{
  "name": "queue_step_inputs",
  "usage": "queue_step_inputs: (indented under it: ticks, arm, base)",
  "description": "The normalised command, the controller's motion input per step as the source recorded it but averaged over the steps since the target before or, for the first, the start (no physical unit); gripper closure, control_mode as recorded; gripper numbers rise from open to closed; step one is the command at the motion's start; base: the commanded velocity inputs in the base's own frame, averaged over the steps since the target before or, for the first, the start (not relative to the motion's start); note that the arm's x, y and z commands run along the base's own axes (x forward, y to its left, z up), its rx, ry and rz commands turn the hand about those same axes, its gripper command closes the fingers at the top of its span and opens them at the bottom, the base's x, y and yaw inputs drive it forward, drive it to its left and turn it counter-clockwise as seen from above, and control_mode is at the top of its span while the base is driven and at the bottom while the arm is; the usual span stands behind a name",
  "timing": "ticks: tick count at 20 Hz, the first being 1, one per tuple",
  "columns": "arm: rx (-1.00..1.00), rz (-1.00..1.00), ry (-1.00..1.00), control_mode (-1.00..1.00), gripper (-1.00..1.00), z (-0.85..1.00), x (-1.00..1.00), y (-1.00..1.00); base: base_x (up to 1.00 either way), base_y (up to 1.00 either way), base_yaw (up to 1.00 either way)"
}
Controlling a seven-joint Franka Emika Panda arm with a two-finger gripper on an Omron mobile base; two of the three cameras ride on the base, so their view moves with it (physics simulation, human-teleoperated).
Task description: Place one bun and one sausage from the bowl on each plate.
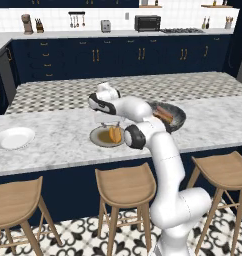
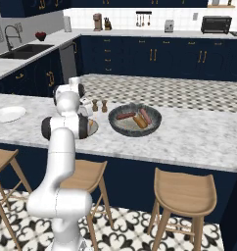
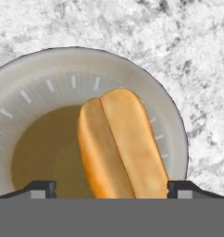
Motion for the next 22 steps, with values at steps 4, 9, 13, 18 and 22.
queue_step_inputs:
  ticks: [4,9,13,18,22]
  arm:
    - [0.00,-0.07,-0.22,-1.00,-1.00,0.67,-0.48,0.00]
    - [0.03,-0.20,-0.09,-1.00,-1.00,0.66,-0.59,-0.45]
    - [0.09,-0.23,-0.05,-1.00,-1.00,0.44,-0.11,-0.78]
    - [0.08,-0.21,0.00,-1.00,-1.00,0.20,0.00,-0.88]
    - [0.04,-0.16,-0.04,-1.00,-1.00,0.00,0.00,-0.84]
  base:
    - [0.00,0.00,0.00]
    - [0.00,0.00,0.00]
    - [0.00,0.00,0.00]
    - [0.00,0.00,0.00]
    - [0.00,0.00,0.00]
